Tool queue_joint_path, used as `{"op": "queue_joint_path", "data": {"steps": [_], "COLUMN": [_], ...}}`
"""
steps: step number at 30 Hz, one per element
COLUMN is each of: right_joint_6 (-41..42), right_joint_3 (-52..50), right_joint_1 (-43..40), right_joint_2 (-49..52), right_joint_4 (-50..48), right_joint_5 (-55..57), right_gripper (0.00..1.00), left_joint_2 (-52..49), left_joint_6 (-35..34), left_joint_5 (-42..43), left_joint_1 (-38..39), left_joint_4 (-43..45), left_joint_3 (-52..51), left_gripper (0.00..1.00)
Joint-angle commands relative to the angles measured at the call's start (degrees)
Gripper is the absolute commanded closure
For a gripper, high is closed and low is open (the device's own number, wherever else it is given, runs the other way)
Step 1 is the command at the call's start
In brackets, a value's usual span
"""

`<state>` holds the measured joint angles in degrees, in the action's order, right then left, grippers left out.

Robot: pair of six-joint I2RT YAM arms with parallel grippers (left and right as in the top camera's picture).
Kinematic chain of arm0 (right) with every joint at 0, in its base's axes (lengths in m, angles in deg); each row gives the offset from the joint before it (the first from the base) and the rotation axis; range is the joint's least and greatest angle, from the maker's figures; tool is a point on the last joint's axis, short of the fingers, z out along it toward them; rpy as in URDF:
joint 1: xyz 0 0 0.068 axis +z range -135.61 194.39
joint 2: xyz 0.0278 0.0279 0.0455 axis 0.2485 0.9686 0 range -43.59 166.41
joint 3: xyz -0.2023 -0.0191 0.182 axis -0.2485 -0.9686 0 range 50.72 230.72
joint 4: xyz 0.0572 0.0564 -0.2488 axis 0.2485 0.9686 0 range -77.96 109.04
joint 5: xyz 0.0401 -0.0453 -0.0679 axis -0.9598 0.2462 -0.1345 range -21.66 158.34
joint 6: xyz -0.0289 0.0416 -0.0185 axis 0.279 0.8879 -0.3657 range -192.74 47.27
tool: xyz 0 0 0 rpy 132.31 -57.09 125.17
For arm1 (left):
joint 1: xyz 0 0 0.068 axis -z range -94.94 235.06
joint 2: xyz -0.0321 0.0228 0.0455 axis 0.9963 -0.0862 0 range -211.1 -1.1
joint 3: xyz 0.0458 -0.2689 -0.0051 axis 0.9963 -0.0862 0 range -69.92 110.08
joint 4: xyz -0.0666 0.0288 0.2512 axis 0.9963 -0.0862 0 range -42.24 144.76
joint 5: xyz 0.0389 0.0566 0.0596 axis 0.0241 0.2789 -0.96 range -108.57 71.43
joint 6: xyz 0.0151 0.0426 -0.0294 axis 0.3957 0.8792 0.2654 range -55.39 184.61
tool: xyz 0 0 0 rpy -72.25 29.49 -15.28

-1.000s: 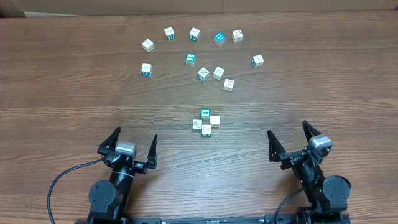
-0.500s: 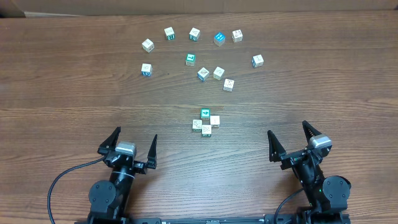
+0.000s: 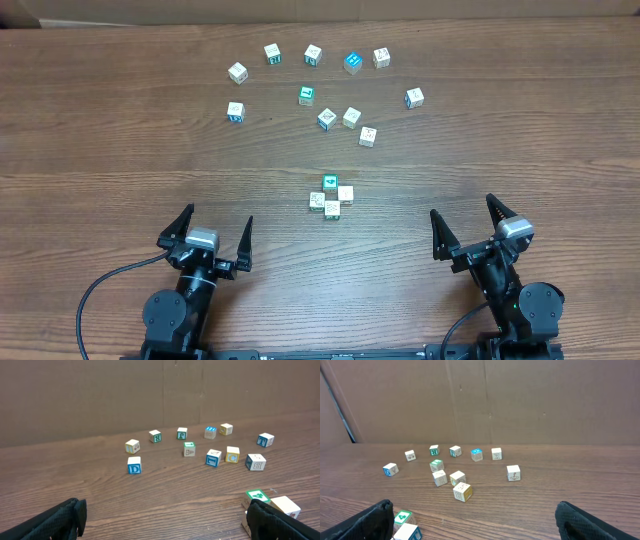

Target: Form a circle

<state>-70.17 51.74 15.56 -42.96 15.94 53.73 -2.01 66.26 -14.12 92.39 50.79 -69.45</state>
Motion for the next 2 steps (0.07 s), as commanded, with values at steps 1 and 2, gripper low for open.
{"op": "queue_joint_path", "data": {"steps": [1,2], "right_joint_6": [-0.28,-0.28], "right_joint_3": [-0.57,-0.57], "right_joint_1": [-0.17,-0.17], "right_joint_2": [-0.46,-0.46], "right_joint_4": [-0.35,-0.35], "right_joint_5": [0.44,0.44], "right_gripper": [0.0,0.0], "left_joint_2": [0.66,0.68], "left_joint_6": [-0.17,-0.17], "left_joint_5": [-0.15,-0.15], "left_joint_1": [-0.61,-0.61], "left_joint_4": [-0.17,-0.17], "left_joint_3": [-0.2,-0.2], "left_gripper": [0.01,0.0]}}
